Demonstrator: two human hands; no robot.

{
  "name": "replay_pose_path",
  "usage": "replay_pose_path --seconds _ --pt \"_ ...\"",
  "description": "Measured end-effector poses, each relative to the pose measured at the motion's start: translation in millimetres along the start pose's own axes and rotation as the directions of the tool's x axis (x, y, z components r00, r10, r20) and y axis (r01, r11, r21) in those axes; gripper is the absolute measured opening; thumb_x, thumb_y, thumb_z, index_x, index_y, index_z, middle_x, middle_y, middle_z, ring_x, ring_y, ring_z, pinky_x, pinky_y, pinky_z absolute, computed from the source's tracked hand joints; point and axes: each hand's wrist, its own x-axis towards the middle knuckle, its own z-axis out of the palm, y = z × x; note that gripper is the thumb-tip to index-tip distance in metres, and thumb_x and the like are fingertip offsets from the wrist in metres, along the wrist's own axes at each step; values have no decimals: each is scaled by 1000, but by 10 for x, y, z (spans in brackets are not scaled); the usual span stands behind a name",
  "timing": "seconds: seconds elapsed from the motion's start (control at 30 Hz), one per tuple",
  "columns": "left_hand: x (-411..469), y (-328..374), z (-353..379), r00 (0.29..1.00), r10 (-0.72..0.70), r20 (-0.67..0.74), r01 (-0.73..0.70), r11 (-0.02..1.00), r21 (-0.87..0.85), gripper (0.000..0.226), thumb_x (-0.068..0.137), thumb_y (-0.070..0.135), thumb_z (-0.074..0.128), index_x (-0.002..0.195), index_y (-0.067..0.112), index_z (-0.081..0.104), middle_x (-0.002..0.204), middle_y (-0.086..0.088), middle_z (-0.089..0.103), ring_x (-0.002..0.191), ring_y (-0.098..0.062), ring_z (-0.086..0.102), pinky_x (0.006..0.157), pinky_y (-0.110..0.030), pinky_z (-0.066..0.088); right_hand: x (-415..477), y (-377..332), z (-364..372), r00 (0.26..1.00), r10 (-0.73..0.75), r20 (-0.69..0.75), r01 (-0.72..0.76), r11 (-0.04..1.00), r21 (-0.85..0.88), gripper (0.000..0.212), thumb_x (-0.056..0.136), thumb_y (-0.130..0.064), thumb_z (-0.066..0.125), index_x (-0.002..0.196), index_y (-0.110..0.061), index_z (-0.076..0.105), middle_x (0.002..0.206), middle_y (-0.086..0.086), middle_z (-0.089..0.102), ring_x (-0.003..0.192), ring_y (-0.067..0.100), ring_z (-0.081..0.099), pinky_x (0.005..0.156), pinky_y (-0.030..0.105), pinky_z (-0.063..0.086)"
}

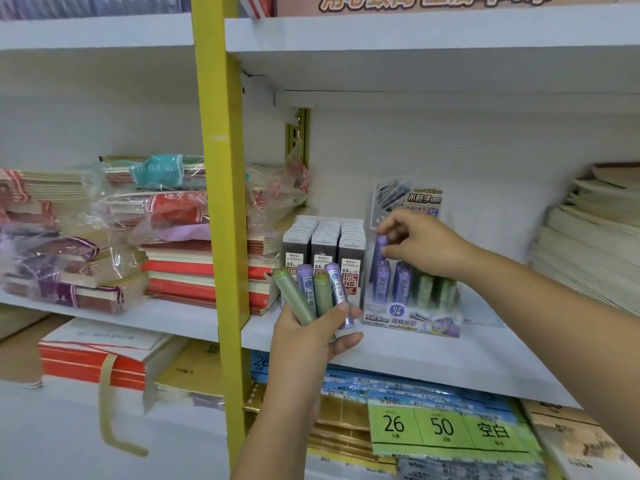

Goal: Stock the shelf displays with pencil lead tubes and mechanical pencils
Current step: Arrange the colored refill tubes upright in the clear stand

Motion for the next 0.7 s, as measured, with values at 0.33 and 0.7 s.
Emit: replay_pose_path --seconds 0.33,0.7 --pt "41 -51 -33 999 -12 -34 13 1000 11 31 82 5 77 107 18 65 95 -7 78 83 -25 77 61 -26 60 -22 89 34 1000 -29 -9 29 999 16 31 84 -1 69 89 -29 57 92 1 62 82 13 59 70 19 47" --pt "19 -54 -12 999 -19 -31 22 997 73 29 82 7 78 106 17 67 95 -6 78 80 -24 77 64 -27 60 24 92 42 997 32 73 -19 986 -166 9 89 -28 68 81 -28 72 71 -24 62 58 -11 55 53 9 35"
